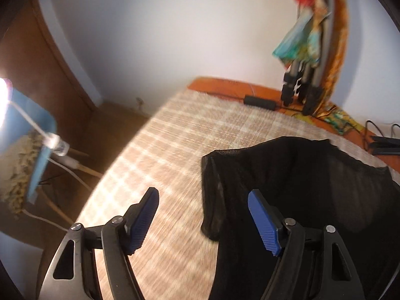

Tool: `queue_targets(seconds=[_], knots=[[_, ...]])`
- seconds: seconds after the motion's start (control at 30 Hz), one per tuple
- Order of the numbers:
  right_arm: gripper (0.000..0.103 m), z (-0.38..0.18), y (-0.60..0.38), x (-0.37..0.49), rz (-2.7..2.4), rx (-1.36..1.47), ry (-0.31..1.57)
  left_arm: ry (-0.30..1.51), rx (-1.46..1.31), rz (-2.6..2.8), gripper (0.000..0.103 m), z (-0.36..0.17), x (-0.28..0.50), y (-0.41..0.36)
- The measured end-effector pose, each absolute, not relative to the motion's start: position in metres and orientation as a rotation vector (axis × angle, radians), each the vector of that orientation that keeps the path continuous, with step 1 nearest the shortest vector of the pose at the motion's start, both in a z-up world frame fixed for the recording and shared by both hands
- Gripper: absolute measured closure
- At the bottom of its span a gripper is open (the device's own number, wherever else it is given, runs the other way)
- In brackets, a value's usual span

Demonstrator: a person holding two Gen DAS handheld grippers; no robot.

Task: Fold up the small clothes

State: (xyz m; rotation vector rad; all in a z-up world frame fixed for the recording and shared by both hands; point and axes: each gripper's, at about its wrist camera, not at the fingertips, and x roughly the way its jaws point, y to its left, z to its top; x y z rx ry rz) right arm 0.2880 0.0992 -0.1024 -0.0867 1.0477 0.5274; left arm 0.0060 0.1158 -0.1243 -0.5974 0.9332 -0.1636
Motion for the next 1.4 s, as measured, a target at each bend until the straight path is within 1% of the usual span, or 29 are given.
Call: queue_targets(seconds=[0.2, 0.27, 0.37, 0.4, 0.43, 0.47, 0.53, 0.6, 0.9, 1.07, 1.2, 1.4], knots=[[0.031, -0.143, 0.136, 0.323, 0.493, -0.144, 1.089, 0.93, -0.588, -0.172, 0.101, -0.123, 0.007, 0.113], [0.034, -0.154, 0.146, 0.332, 0.488, -0.162, 1.1, 0.923, -0.566, -0.172, 0.101, -0.121, 0.007, 0.11], [0.042, -0.167, 0.154, 0.341, 0.481, -0.207, 1.115, 0.918, -0.55, -0.176, 0.101, -0.12, 0.007, 0.107], [0.049, -0.172, 0.155, 0.344, 0.467, -0.232, 1.126, 0.918, -0.548, -0.174, 0.101, -0.12, 0.007, 0.107], [0.058, -0.175, 0.154, 0.346, 0.462, -0.239, 1.135, 0.919, -0.548, -0.173, 0.101, -0.12, 0.007, 0.107], [0.062, -0.177, 0.153, 0.348, 0.457, -0.243, 1.14, 0.92, -0.55, -0.171, 0.101, -0.121, 0.007, 0.107], [0.087, -0.176, 0.149, 0.348, 0.452, -0.264, 1.115, 0.92, -0.552, -0.169, 0.101, -0.121, 0.006, 0.108], [0.102, -0.175, 0.145, 0.351, 0.463, -0.278, 1.103, 0.911, -0.545, -0.171, 0.102, -0.117, 0.004, 0.107], [0.103, -0.15, 0.108, 0.356, 0.519, -0.117, 1.051, 0.876, -0.49, -0.187, 0.102, -0.108, 0.0, 0.098], [0.103, -0.133, 0.075, 0.364, 0.542, 0.022, 1.021, 0.849, -0.447, -0.199, 0.102, -0.1, -0.003, 0.09], [0.103, -0.114, 0.036, 0.363, 0.542, 0.091, 0.966, 0.822, -0.382, -0.222, 0.102, -0.091, -0.006, 0.073], [0.103, -0.103, -0.031, 0.364, 0.523, 0.192, 0.926, 0.816, -0.311, -0.298, 0.102, -0.083, -0.006, 0.041]])
